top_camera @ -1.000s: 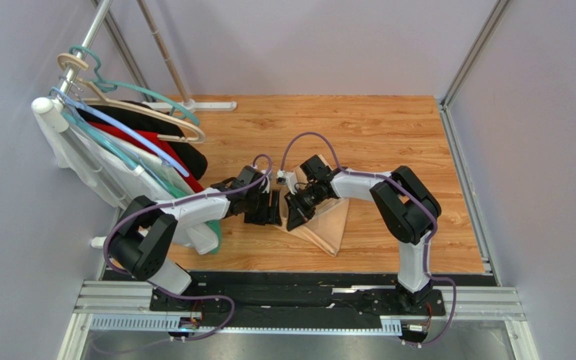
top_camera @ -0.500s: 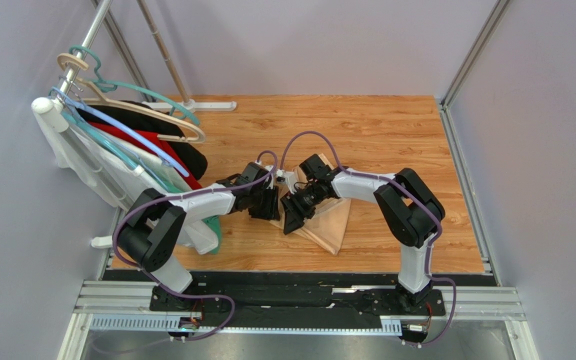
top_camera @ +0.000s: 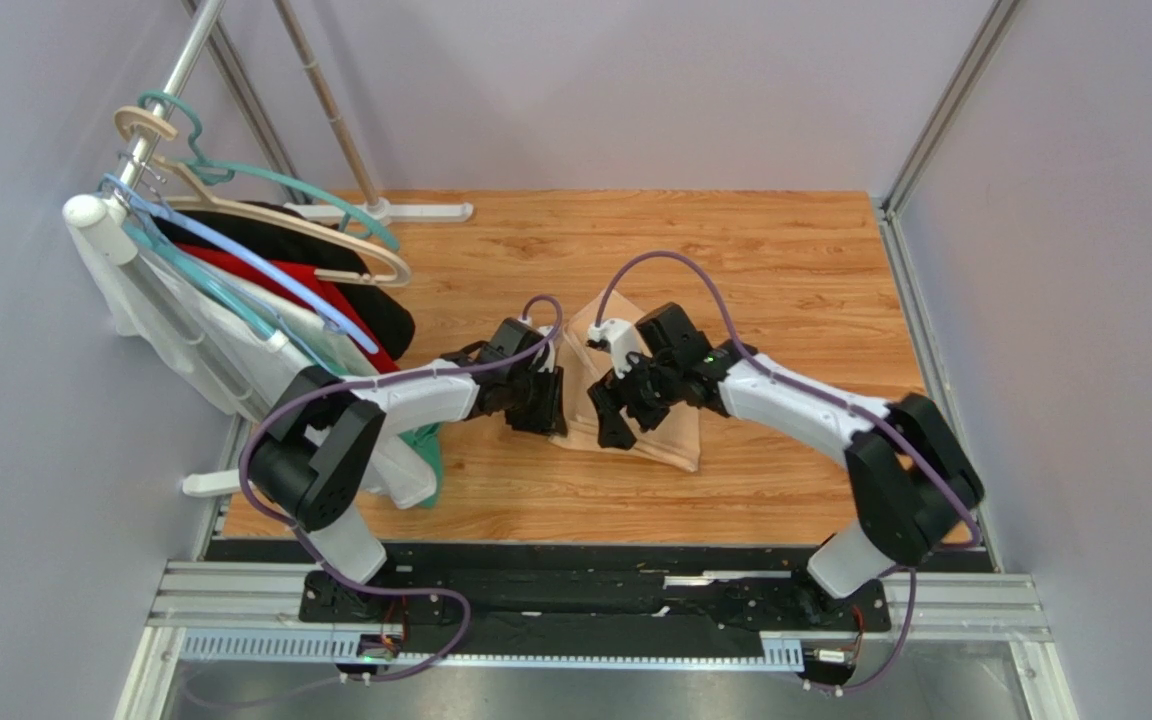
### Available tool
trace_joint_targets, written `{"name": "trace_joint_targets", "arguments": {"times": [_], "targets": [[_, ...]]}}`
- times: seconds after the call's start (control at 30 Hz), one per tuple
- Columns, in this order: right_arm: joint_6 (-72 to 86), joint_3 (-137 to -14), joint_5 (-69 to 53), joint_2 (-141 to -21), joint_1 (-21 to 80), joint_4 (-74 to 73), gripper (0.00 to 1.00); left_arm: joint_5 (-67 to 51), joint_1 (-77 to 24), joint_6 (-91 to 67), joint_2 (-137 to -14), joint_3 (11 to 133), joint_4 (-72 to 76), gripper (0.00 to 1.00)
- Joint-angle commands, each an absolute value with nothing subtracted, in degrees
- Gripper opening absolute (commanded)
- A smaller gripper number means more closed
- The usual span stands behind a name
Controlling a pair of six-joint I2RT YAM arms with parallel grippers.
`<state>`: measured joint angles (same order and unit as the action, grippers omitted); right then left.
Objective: Fold the napkin, place the utensils inside, and roll it up
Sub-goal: Roll the napkin with the utensil
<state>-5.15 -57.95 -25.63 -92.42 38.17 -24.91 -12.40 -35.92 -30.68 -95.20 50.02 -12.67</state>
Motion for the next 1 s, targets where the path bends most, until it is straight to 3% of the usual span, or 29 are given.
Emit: {"name": "trace_joint_targets", "arguments": {"times": [0.0, 0.27, 0.57, 0.97], "targets": [[-5.01, -53.53, -10.84, -81.75, 39.9, -23.65, 0.79, -12.74, -36.12, -29.44, -97.91, 50.63, -13.98, 0.38], [-5.97, -44.75, 1.65, -76.91, 46.04, -19.87, 0.82, -13.62, -36.04, -29.27, -98.7, 51.94, -14.5, 0.38], [-10.28, -44.29, 6.5, -81.12, 48.16, -13.71, 0.82, -13.98, -36.04, -29.09, -99.14, 52.91, -15.12, 0.38], [-10.11, -53.61, -9.57, -94.04, 47.72, -19.77, 0.77, -13.71, -36.12, -28.74, -97.65, 52.47, -15.73, 0.37]]}}
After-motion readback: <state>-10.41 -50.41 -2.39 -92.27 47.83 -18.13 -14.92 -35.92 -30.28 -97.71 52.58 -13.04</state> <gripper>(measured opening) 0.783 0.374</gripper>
